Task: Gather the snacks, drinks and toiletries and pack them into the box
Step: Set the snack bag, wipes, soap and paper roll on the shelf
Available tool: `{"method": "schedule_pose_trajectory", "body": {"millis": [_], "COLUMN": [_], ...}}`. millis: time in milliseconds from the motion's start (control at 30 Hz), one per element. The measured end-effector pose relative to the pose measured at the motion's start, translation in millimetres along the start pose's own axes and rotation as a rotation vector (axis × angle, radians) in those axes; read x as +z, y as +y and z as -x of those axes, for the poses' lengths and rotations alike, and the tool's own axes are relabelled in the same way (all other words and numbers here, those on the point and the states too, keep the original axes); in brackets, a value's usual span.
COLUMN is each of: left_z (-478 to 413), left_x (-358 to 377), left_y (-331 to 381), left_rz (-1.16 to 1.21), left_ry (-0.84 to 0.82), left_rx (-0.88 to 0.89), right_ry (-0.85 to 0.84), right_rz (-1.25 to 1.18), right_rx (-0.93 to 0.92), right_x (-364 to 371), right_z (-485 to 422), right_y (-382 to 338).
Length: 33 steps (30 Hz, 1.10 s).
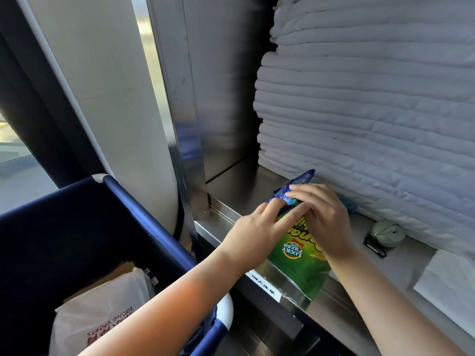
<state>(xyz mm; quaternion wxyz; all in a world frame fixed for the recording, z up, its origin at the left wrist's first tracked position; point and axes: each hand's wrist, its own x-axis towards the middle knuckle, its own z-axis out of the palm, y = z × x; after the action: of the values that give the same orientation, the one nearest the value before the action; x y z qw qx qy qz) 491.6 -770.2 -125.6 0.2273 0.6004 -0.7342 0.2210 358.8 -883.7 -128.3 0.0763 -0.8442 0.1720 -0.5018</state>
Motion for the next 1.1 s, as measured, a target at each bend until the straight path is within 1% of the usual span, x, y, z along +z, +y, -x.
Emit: {"method": "schedule_pose_trajectory", "body": {"millis": [100, 233, 300, 400, 500, 600, 667, 800, 1000, 1100], "left_z": [3, 6, 8, 12, 17, 19, 18, 15, 8, 6], "left_x": [-1, -4, -6, -7, -4, -6, -9, -15, -22, -29], "left_y": [-3, -6, -6, -9, -13, -17, -17, -10, 14, 25], "left_rz": [0.039, 0.064, 0.056, -0.003, -0.070, -0.098, -0.112, -0.113, -0.060, -0.006], "left_ry": [-0.001, 0.017, 0.018, -0.010, -0.072, -0.038, 0.010, 0.037, 0.116, 0.130], "left_rx": [-0.017, -0.044, -0.037, -0.042, -0.024, 0.016, 0.053, 0.096, 0.079, 0.024], "right_ry": [-0.010, -0.101, -0.147, -0.209, -0.240, -0.280, -0.277, -0.224, -0.208, -0.201], "right_rz": [0.036, 0.105, 0.139, 0.211, 0.251, 0.306, 0.319, 0.303, 0.245, 0.257], "right_rx": [0.019, 0.157, 0.197, 0.143, 0.119, 0.058, 0.040, 0.065, 0.141, 0.117], "right_x": [4, 11, 13, 13, 10, 4, -3, -19, -30, -40], "right_z": [2, 7, 6, 0, -10, -21, -33, -54, -48, -49], "right_y": [1, 11, 20, 32, 38, 38, 36, 32, 29, 28]}}
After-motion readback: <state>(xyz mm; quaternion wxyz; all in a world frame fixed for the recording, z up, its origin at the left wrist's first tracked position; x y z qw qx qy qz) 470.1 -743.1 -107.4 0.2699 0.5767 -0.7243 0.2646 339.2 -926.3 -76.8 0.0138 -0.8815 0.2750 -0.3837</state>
